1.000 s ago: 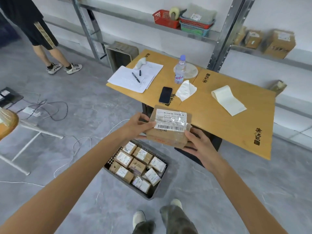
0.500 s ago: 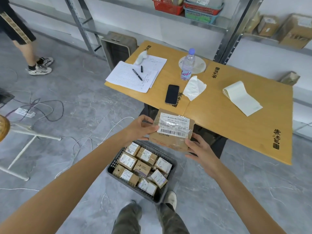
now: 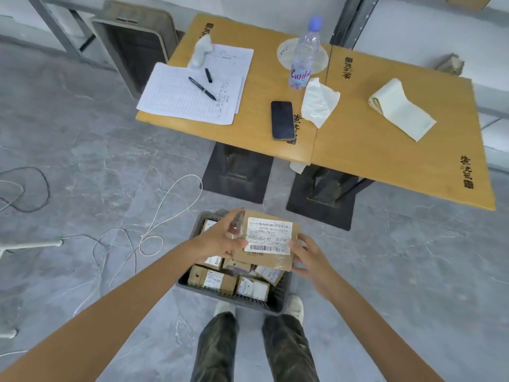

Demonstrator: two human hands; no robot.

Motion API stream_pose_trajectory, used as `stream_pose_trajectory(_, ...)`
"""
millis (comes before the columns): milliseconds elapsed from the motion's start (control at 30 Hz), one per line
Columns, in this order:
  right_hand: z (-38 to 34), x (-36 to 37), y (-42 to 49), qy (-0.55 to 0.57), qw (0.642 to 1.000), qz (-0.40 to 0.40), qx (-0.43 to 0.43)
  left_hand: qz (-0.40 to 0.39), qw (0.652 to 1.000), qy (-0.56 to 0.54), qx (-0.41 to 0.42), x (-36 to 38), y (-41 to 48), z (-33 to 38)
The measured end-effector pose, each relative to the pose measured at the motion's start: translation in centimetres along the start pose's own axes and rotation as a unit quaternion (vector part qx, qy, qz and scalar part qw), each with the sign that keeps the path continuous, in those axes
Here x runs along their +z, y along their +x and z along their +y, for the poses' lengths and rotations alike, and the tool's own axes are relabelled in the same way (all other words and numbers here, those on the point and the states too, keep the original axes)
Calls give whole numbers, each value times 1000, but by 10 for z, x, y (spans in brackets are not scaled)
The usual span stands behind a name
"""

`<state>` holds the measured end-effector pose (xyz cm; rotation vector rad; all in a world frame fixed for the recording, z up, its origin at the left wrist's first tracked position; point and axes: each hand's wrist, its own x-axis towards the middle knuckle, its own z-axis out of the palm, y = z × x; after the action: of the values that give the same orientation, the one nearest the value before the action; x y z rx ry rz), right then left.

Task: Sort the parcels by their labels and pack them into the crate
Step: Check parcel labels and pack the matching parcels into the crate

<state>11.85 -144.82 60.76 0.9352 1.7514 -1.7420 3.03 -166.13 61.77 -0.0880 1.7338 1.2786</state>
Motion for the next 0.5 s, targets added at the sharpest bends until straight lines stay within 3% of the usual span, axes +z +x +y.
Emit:
stream_pose_trajectory(267, 105, 22, 102, -26, 996, -3, 86, 37, 991, 126, -28, 23, 107, -147)
stream_pose_trajectory(500, 232, -11, 168, -104, 981, 104, 124, 116, 980, 135, -90, 81, 224, -290)
